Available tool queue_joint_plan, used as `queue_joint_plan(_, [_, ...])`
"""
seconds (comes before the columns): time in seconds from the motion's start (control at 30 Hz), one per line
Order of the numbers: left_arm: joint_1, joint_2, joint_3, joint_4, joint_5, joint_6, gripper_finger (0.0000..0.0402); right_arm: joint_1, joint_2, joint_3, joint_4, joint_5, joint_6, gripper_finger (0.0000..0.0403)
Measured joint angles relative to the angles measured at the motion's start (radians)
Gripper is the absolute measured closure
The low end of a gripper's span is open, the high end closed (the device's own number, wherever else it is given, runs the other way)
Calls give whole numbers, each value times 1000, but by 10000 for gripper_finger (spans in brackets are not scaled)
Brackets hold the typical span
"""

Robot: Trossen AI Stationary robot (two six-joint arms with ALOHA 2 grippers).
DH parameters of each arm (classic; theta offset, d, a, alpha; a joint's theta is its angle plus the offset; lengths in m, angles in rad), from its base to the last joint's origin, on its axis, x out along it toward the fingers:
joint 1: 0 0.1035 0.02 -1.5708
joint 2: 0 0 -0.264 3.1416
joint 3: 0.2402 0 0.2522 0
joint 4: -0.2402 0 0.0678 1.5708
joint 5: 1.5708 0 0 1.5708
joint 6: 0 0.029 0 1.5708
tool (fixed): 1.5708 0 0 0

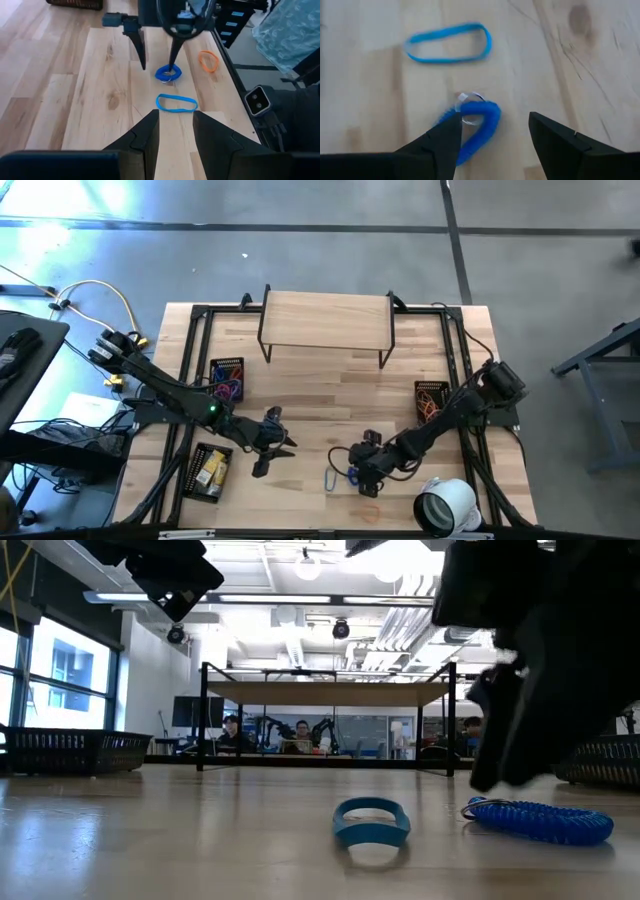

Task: Pick & Place Office Desk Supplies
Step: Put the blue spring keychain into the top left black bin

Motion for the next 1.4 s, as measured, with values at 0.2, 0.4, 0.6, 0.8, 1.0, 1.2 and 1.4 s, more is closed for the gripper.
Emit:
queue_joint_plan(0.2, [0, 0, 0, 6, -24, 1, 287, 3, 67, 4, 20, 12, -16, 183])
queue_joint_plan(0.4, [8, 0, 0, 9, -25, 0, 287, 3, 95, 5, 9, 28, -43, 191])
queue_joint_plan(0.6, [7, 0, 0, 8, -25, -5, 287, 2, 97, 5, -22, 42, -42, 258])
queue_joint_plan(0.8, [6, 0, 0, 8, -25, -13, 287, 0, 96, 4, -45, 47, -32, 375])
queue_joint_plan(1.0, [-8, 0, 0, 9, -25, -24, 287, 2, 96, 3, -39, 67, -48, 394])
queue_joint_plan(1.2, [-8, 0, 0, 34, -25, -26, 287, 24, 76, 28, -42, 153, -132, 397])
queue_joint_plan(1.4, [12, 0, 0, 68, -25, 38, 287, 47, 35, 64, -66, 344, -270, 399])
